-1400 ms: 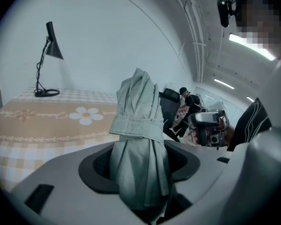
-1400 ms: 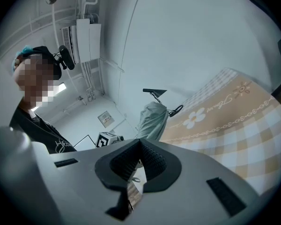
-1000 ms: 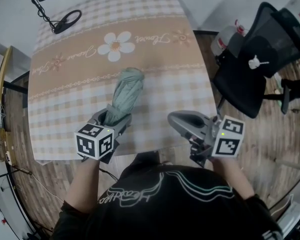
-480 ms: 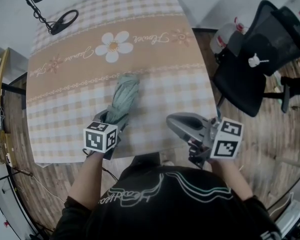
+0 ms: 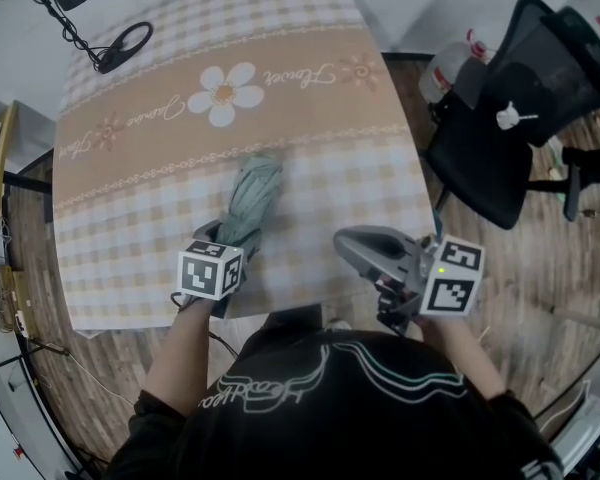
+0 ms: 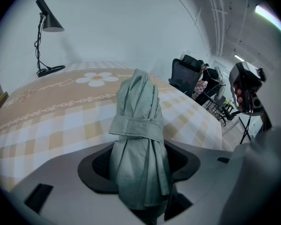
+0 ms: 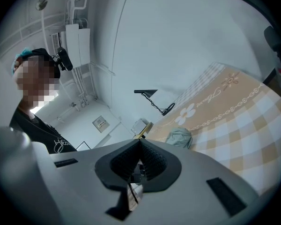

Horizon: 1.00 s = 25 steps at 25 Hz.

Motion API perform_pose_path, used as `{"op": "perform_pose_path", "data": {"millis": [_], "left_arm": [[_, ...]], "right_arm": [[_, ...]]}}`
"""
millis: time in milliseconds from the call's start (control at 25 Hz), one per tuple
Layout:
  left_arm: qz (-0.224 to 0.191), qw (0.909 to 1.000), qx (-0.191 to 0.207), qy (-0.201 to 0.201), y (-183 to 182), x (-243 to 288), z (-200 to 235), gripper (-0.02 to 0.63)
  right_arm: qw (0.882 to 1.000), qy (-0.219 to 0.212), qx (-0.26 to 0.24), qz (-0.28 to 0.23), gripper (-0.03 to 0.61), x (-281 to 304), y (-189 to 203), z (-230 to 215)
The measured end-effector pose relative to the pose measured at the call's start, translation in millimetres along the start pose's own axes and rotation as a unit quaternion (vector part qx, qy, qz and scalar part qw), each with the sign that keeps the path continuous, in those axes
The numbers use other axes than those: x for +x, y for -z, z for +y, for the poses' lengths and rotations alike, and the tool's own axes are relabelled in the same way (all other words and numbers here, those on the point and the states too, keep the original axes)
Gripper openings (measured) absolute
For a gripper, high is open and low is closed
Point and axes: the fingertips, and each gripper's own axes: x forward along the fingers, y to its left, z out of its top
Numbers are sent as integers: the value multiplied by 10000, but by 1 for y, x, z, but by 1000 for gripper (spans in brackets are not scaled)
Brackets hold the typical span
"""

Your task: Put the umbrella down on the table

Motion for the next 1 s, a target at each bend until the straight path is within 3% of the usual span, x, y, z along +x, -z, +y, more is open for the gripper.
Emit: {"op": "perform_pose_path", "data": {"millis": [360, 680, 800, 1000], "left_arm": [[217, 9977, 358, -539, 4, 7, -2, 270], [285, 9964, 359, -717, 4, 6, -1, 284], [-22, 9983, 202, -546, -3, 0, -4, 321], [-588, 9971, -294, -372, -15, -31, 0, 325]], "right_arm": [[10000, -21, 8, 23, 12, -3, 1, 3], [9999, -79, 19, 73, 12, -10, 10, 9], [9999, -70, 24, 85, 12, -16, 12, 11], [10000, -17, -38, 75, 12, -26, 14, 18]]}}
